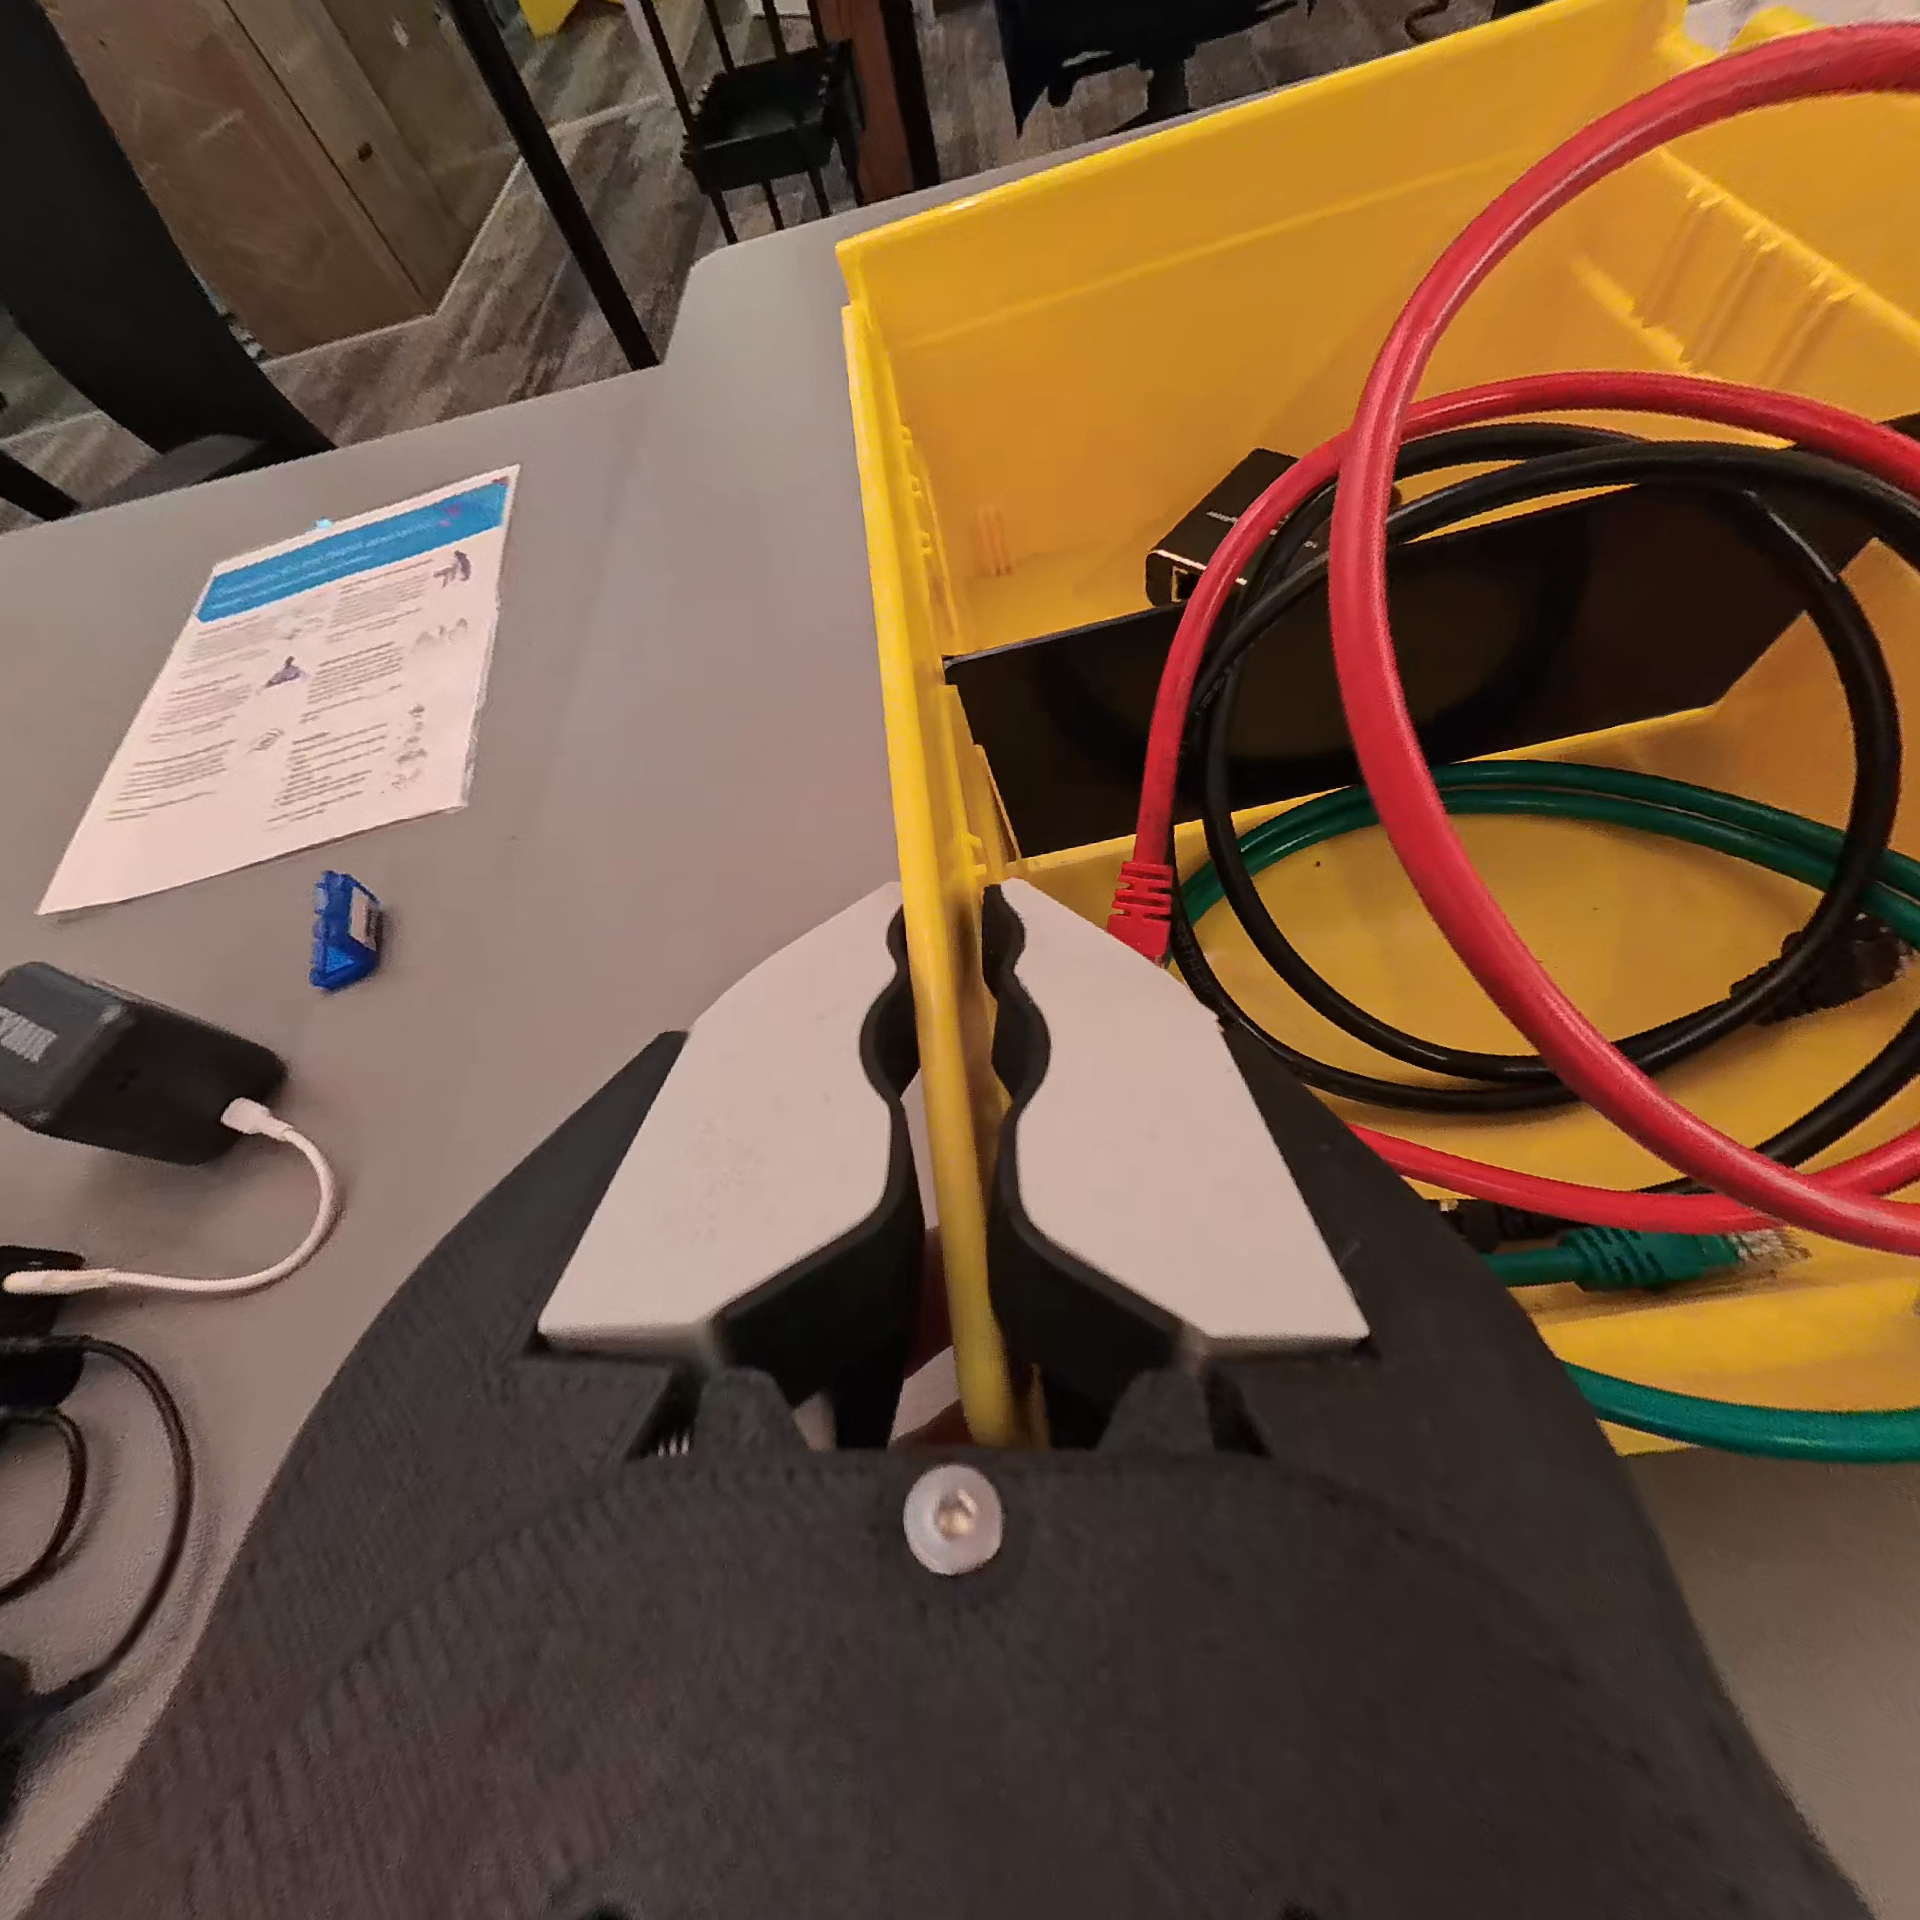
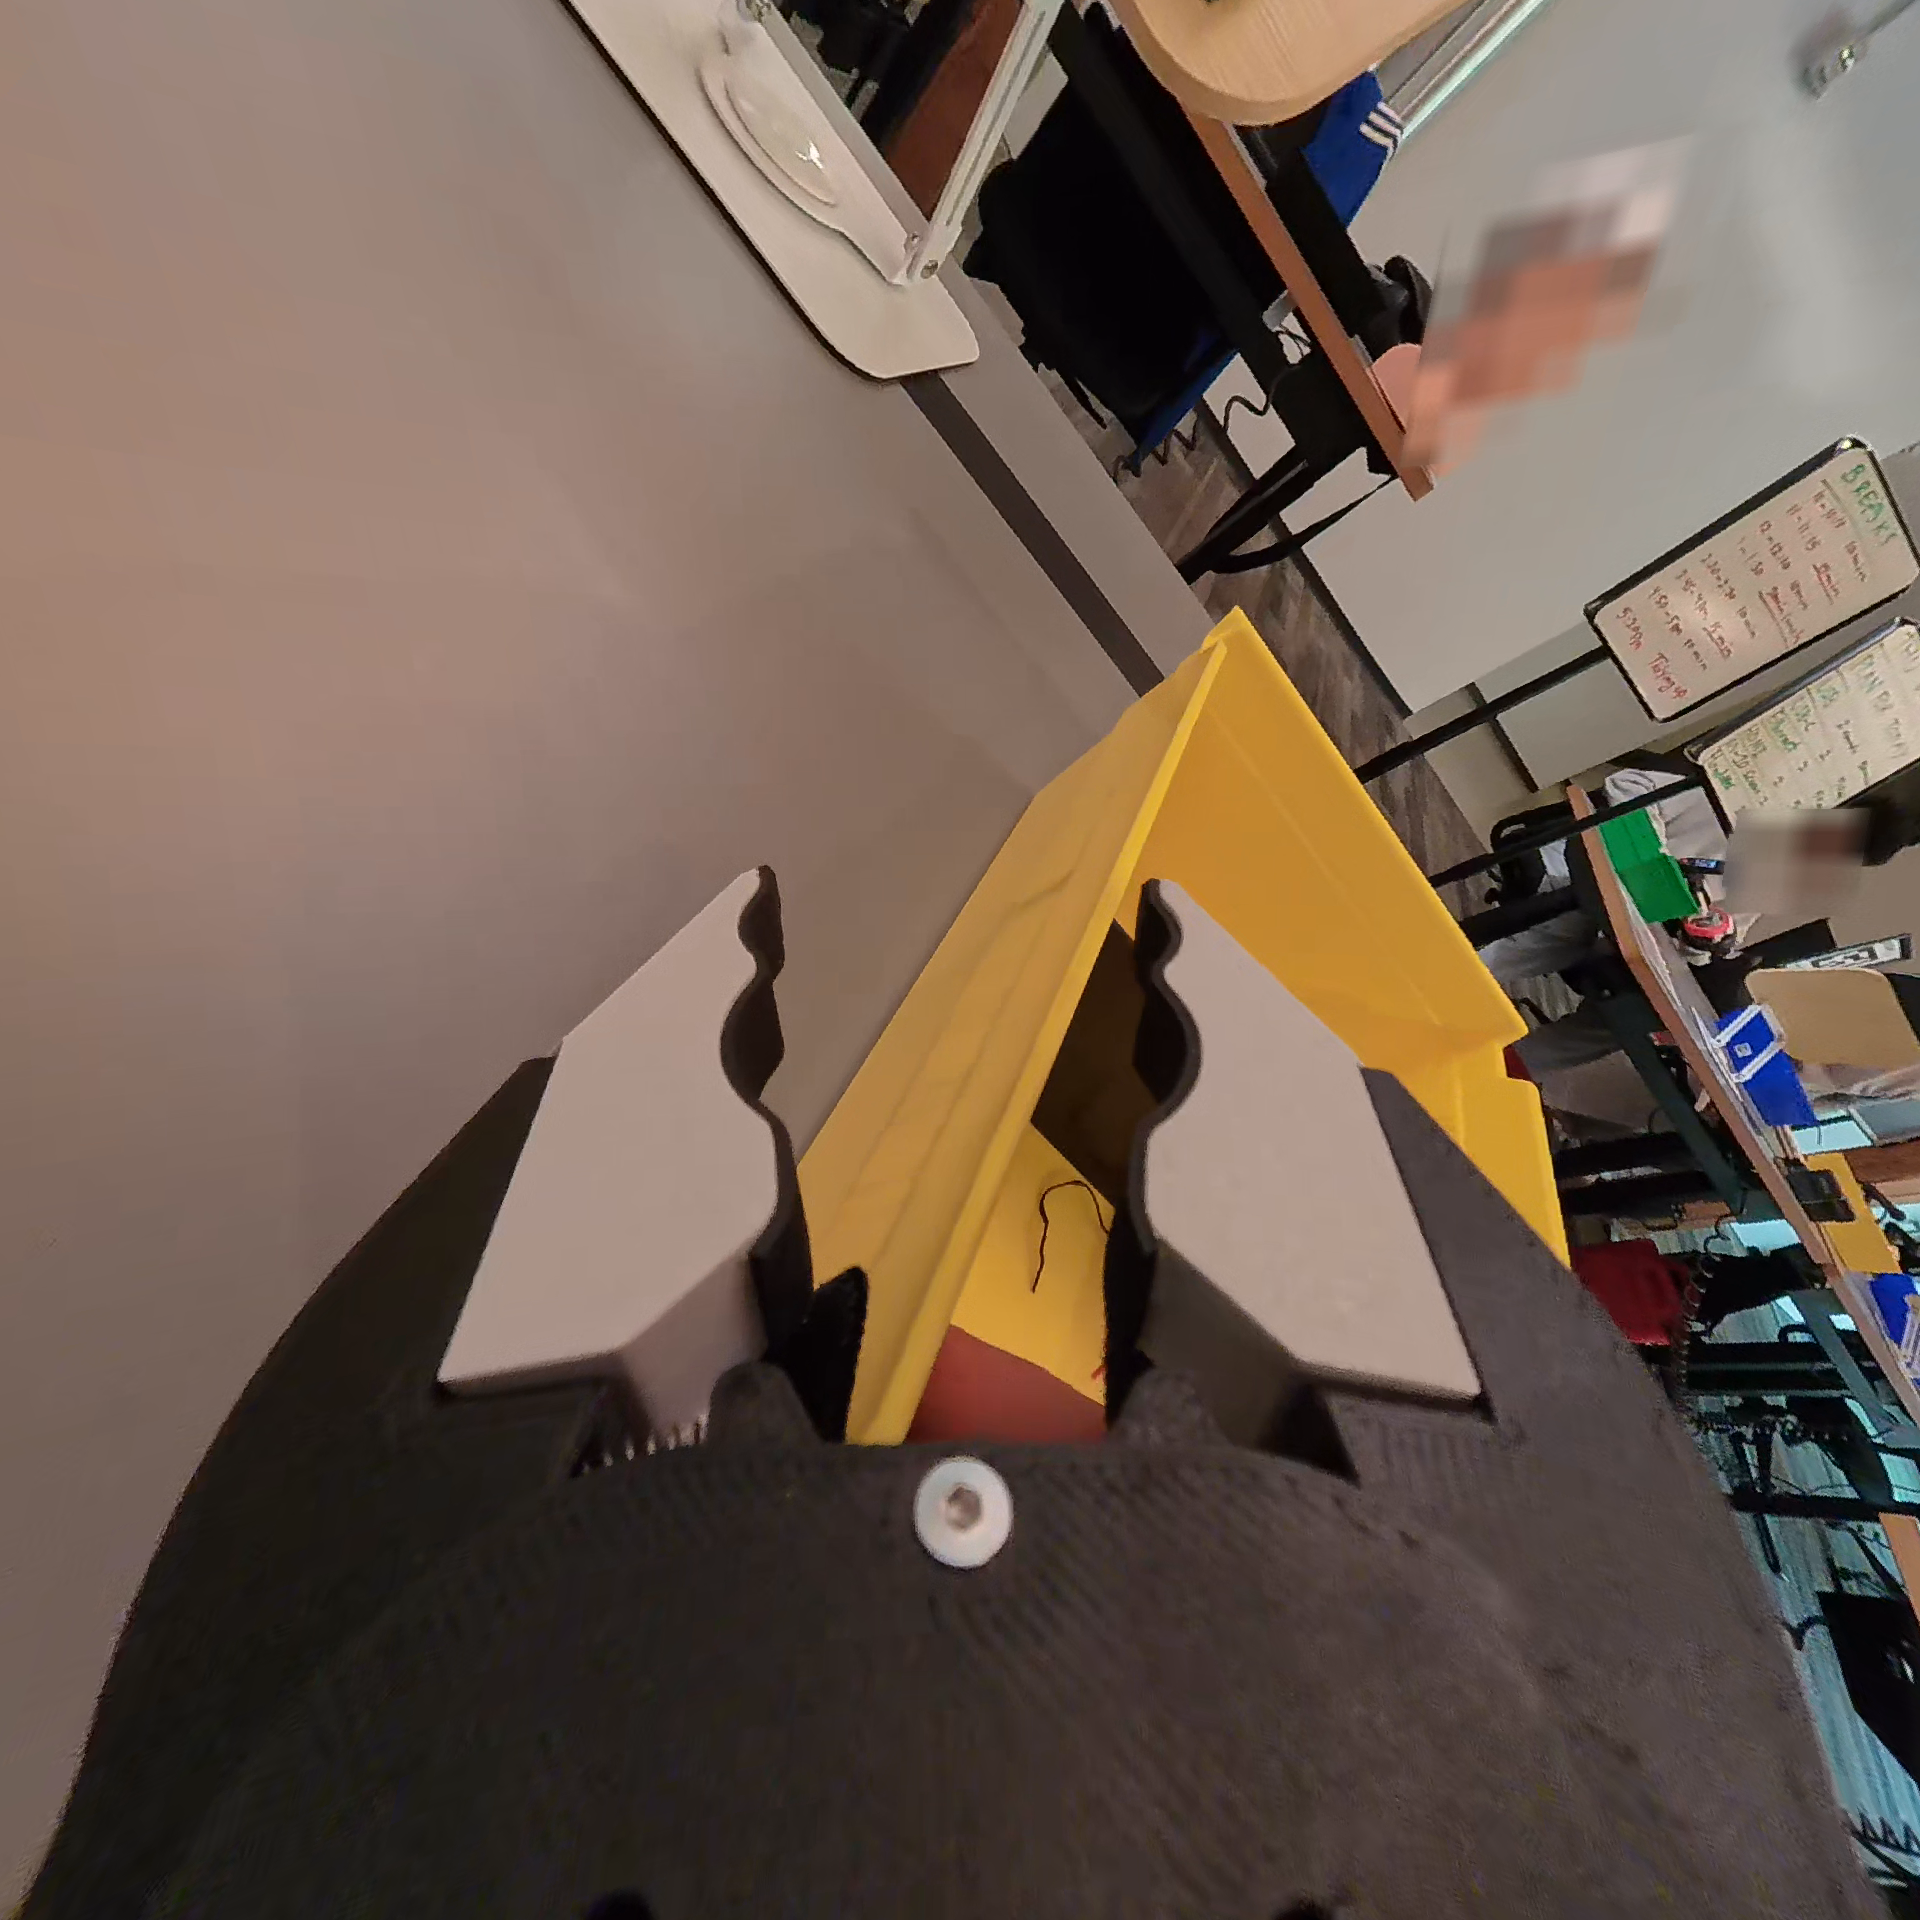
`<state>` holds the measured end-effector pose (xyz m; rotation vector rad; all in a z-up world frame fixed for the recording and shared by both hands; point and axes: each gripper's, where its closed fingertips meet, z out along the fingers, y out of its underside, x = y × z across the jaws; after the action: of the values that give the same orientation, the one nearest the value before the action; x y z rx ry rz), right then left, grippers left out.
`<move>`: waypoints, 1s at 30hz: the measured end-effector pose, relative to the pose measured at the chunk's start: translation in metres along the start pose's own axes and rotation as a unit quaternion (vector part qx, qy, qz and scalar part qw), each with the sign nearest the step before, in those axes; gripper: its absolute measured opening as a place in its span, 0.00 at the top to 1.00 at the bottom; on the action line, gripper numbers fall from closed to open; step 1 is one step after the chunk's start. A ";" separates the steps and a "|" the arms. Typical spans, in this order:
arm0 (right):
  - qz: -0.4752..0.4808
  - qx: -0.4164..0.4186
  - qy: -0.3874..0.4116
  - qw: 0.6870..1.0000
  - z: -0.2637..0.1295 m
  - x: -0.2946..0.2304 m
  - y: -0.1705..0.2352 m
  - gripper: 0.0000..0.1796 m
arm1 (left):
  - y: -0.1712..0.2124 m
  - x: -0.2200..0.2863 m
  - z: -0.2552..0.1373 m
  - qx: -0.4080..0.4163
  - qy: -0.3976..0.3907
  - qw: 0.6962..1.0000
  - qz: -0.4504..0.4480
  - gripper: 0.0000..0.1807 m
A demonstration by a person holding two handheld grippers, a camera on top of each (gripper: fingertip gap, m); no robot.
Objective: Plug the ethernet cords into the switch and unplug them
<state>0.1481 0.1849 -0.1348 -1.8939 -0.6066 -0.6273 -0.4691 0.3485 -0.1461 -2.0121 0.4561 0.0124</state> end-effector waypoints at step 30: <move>-0.059 0.240 -0.002 0.969 -0.057 -0.061 -0.129 0.78 | -0.082 0.084 0.132 -0.317 0.179 0.875 0.321 0.52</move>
<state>0.0093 0.1720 -0.0698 -1.4132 -0.7982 -0.4972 -0.3406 0.4692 -0.1556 -2.3999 1.5081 0.2299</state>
